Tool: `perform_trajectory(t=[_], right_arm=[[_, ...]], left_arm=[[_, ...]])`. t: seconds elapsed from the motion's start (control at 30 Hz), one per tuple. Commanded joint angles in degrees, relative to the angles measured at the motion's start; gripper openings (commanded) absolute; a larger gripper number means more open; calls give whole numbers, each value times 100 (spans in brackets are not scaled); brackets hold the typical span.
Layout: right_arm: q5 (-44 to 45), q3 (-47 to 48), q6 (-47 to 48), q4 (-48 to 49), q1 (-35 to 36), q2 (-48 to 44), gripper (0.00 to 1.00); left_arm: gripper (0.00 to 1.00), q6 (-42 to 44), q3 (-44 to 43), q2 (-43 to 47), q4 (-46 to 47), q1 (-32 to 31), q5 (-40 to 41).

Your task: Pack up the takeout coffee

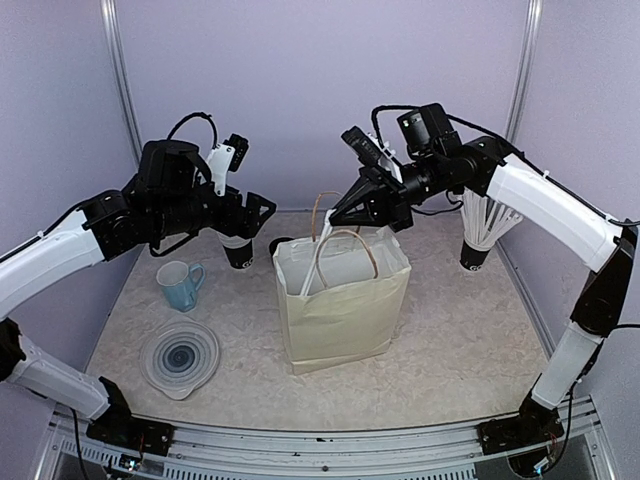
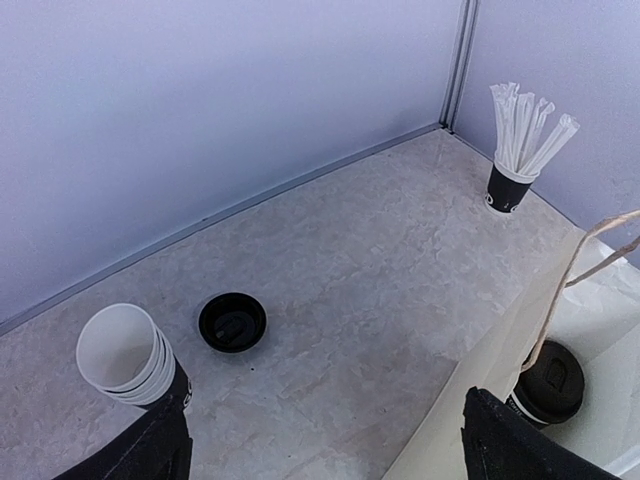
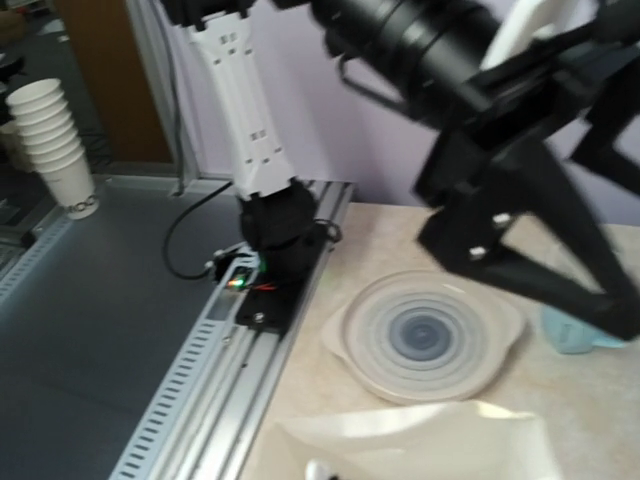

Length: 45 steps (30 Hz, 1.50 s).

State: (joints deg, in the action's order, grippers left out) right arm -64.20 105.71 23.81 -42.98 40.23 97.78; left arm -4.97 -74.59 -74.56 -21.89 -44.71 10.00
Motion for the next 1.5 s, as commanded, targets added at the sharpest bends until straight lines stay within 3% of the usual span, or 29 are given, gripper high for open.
perform_trajectory(t=[0.0, 0.03, 0.1, 0.13, 0.23, 0.43, 0.67, 0.77, 1.33, 1.47], right_arm=[[61, -369, -70, 183, 181, -85, 0], [180, -488, -51, 184, 175, -152, 6], [447, -776, 79, 153, 171, -362, 35], [553, -850, 245, 19, 173, -445, 43], [876, -865, 469, -400, 27, -677, 49], [889, -1315, 71, -83, -1419, -1297, 49], [3862, -1893, -212, 440, -3053, -1218, 43], [4440, -2025, -149, 782, -3485, -1032, 41], [5121, -668, -347, 791, -3707, 714, 32], [5203, -632, -366, 812, -3711, 795, 20]], left_arm=[[92, -35, 85, 105, 122, 43, 112], [92, -24, 93, 97, 128, 41, 101], [92, -10, 93, 70, 146, 49, 91], [92, 6, 93, 53, 156, 50, 83], [94, 20, 106, 14, 200, 53, 102], [99, -369, 179, -51, 354, 134, 658], [98, -311, 339, 11, 598, 172, 600], [93, -226, 340, 29, 618, 173, 515], [86, -518, 596, 308, 599, 182, 282], [86, -522, 604, 313, 601, 182, 249]])
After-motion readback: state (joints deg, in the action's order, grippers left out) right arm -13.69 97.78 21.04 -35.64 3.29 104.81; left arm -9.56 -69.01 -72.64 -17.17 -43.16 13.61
